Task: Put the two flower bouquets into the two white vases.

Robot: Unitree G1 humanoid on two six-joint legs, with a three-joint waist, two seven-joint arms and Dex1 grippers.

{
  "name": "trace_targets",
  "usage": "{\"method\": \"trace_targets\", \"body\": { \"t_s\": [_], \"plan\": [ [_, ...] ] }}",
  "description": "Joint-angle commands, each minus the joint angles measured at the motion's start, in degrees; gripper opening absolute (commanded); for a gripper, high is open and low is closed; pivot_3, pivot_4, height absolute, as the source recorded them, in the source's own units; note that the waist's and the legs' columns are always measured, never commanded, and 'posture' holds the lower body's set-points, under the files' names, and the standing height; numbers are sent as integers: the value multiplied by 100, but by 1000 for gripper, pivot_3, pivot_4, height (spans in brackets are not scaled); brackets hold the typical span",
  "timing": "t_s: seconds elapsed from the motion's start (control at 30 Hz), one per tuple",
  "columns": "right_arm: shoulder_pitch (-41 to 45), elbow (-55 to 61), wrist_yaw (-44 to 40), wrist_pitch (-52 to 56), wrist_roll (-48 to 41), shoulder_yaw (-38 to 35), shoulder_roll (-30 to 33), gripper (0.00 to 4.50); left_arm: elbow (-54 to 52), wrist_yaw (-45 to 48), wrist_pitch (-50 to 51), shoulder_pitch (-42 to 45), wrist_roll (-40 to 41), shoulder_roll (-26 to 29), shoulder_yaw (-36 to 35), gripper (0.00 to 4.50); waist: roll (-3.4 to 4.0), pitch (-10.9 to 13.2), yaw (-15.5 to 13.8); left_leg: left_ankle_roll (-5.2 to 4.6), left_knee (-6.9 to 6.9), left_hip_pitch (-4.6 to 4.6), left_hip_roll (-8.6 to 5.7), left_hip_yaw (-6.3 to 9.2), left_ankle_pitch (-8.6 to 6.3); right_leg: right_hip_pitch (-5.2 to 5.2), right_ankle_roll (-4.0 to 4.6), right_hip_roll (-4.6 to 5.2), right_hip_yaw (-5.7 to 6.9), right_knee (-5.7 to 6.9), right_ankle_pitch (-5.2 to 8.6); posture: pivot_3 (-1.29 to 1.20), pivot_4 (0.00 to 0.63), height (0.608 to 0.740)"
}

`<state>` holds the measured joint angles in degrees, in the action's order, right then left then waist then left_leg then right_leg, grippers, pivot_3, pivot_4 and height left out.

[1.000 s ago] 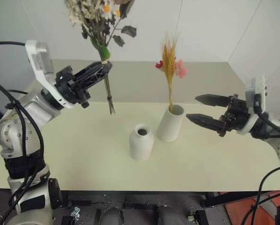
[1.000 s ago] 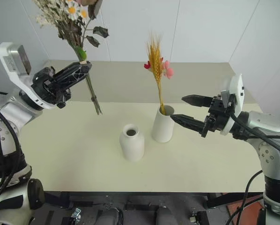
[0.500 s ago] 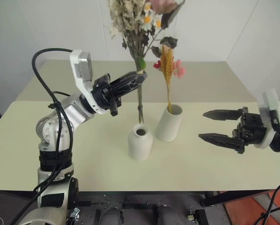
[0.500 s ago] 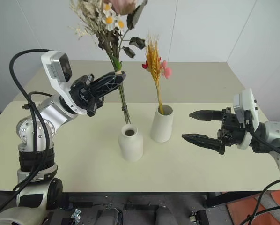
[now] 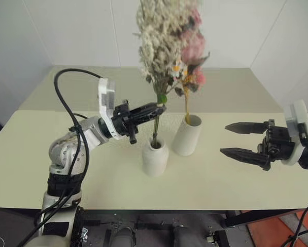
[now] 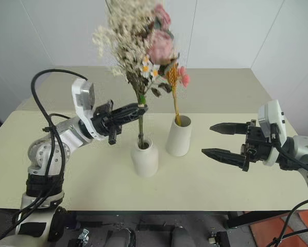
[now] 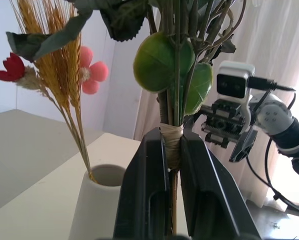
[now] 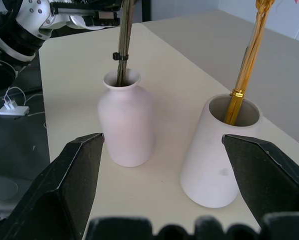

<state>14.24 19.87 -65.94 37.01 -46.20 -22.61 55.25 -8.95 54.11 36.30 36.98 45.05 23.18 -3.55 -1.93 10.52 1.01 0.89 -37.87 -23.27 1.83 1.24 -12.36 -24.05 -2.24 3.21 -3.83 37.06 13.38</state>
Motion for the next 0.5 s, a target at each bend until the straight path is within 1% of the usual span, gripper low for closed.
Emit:
{"method": "trace_targets", "body": {
  "t_s": [0.03,0.07,0.17,0.23,0.27,0.3,0.33,0.43,0.5],
  "plan": [
    [29,175,27,-130,-14,-209,138,4500,-60,44,-33,-38,-47,97,19,456,0,0,0,0,0,0,0,0,0,0,0,0,0,0,0,0,150,740],
    [17,186,23,-122,-21,-219,150,4500,-106,79,116,-80,27,187,0,847,0,0,6,0,0,0,0,1,0,0,0,0,0,0,0,0,150,740],
    [-41,211,14,-99,-25,-255,187,4500,-323,206,377,-315,259,499,-162,1697,0,0,38,0,1,0,4,1,0,-4,0,-2,-1,1,0,0,150,740],
    [-83,209,10,-107,-9,-263,200,4500,-466,237,513,-494,412,748,-354,2361,0,0,33,0,1,0,4,1,0,-4,-1,-2,-1,1,1,0,150,740],
    [-100,208,16,-121,10,-257,204,4500,-561,286,582,-624,501,933,-487,2775,0,0,36,0,1,-1,4,1,0,-4,-1,-2,0,1,1,0,150,740],
    [-114,205,22,-141,33,-249,207,4500,-652,343,679,-755,602,1135,-616,3024,0,0,40,0,1,0,4,0,0,-3,-1,-2,0,0,1,0,150,740],
    [-119,189,25,-160,55,-239,209,4500,-778,440,738,-952,654,1397,-756,3388,0,0,48,0,1,0,4,0,0,-3,-1,-1,-1,1,1,0,150,740],
    [-120,111,-11,-201,100,-235,223,4500,-1068,825,636,-1657,618,2125,-1205,4399,1,0,95,0,3,1,7,-2,0,-7,0,-2,-1,1,3,0,150,740],
    [-118,31,-61,-229,146,-223,242,4500,-1123,984,383,-2106,449,2450,-1579,4454,2,0,110,0,3,1,7,-2,0,-6,1,-1,0,1,4,0,150,740]
  ]
}}
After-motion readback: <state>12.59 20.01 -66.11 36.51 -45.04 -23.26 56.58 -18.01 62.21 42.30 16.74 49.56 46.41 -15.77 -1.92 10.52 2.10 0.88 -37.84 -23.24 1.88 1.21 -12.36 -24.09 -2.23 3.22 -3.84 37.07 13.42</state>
